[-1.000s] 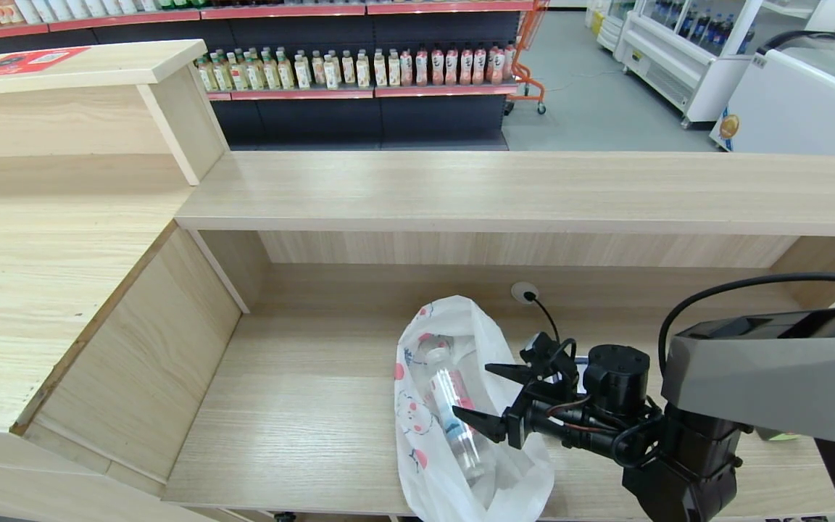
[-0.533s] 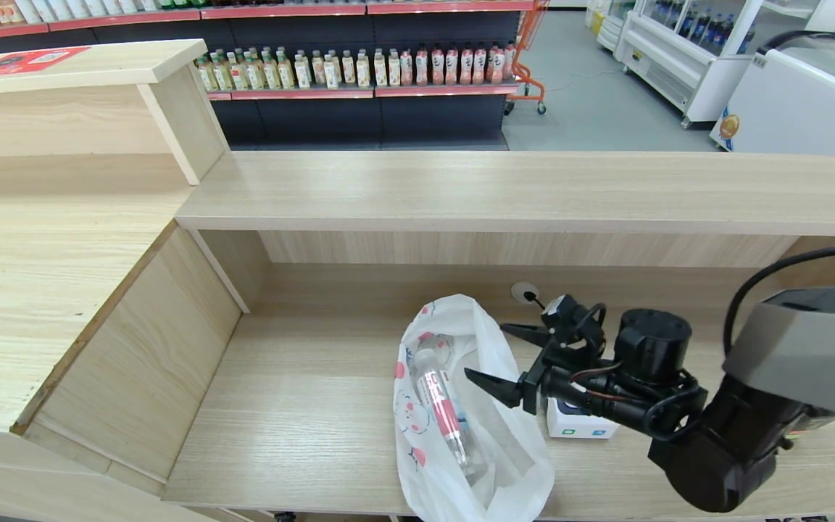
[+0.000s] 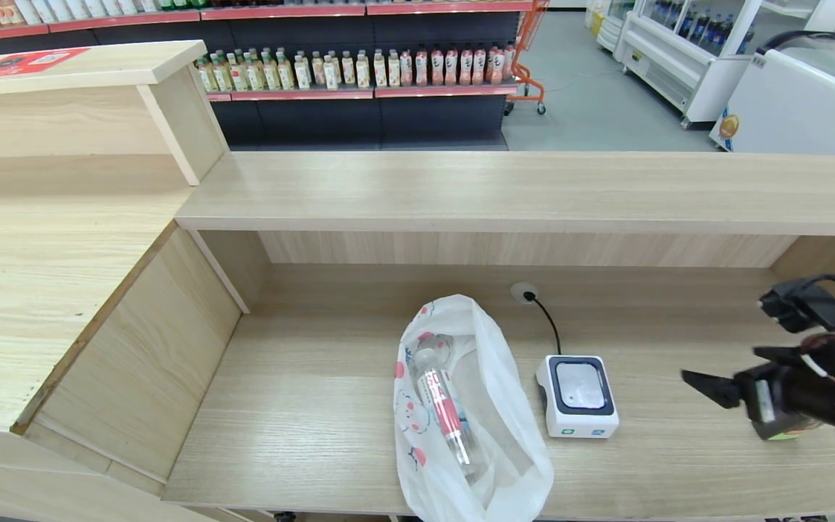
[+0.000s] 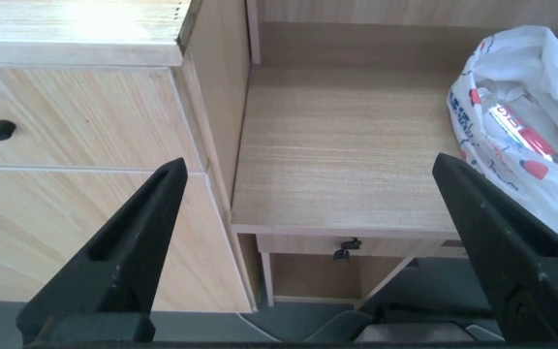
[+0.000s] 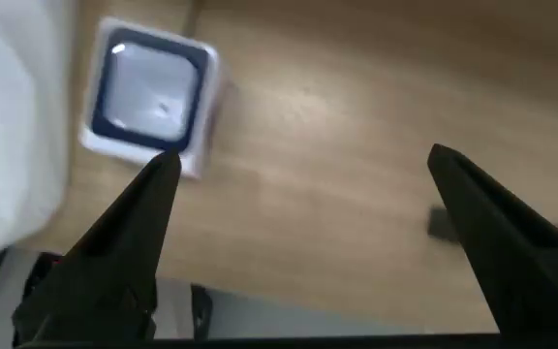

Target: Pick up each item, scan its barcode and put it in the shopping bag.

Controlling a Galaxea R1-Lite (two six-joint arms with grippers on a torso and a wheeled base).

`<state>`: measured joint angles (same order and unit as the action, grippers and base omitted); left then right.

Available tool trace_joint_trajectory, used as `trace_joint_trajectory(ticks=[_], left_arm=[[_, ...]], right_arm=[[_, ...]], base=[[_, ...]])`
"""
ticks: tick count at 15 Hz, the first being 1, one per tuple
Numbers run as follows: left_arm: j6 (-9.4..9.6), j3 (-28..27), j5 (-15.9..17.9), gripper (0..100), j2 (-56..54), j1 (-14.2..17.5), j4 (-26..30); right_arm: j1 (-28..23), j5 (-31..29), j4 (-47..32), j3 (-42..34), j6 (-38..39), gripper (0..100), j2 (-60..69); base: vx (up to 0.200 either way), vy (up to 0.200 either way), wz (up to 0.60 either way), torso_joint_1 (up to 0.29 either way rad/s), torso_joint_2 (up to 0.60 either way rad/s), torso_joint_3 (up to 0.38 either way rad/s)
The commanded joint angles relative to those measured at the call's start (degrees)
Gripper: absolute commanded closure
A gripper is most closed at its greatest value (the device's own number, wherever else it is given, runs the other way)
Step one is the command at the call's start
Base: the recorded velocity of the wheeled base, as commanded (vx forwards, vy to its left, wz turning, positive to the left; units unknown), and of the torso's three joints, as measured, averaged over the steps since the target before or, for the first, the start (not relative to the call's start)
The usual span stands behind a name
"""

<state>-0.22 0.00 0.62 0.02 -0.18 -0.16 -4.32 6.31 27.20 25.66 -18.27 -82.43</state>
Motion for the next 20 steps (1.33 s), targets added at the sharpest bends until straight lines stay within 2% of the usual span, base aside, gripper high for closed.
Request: trace_joint_trajectory(ticks=[1,5,8,12,15,17,20], left_arm=[[-0.04,0.0,0.0,0,0.1,0.0,0.0],[-0.04,0.0,0.0,0,0.0,0.0,0.0],[-0.04,0.0,0.0,0,0.0,0.0,0.0],[-0.13,0.0,0.0,0,0.1,0.0,0.0],[0.04,0.0,0.0,0,0.0,0.0,0.0],[0.75,0.0,0.0,0,0.0,0.0,0.0],[0.83,0.0,0.0,0,0.0,0.0,0.0]], right_arm=[[-9.7,0.1,-6.9,-3.1,-3.2,0,8.2],[-8.8,3.3,-6.5,-2.7,-3.3,0,11.8],[-8.9,2.7,-8.5,-4.3,-4.2,0,15.1],[-9.0,0.7,-8.6,-10.1,-4.8,0,20.3],[-9.2,0.1,-8.6,-11.1,-4.8,0,21.3],[-9.1,0.4,-8.6,-10.8,-4.8,0,21.2],[-9.2,0.3,-8.7,-10.5,-4.8,0,18.4]], base=[[0.000,0.000,0.00,0.000,0.00,0.000],[0.000,0.000,0.00,0.000,0.00,0.000],[0.000,0.000,0.00,0.000,0.00,0.000],[0.000,0.000,0.00,0.000,0.00,0.000],[0.000,0.000,0.00,0.000,0.00,0.000],[0.000,-0.200,0.00,0.002,0.00,0.005],[0.000,-0.200,0.00,0.006,0.00,0.006]])
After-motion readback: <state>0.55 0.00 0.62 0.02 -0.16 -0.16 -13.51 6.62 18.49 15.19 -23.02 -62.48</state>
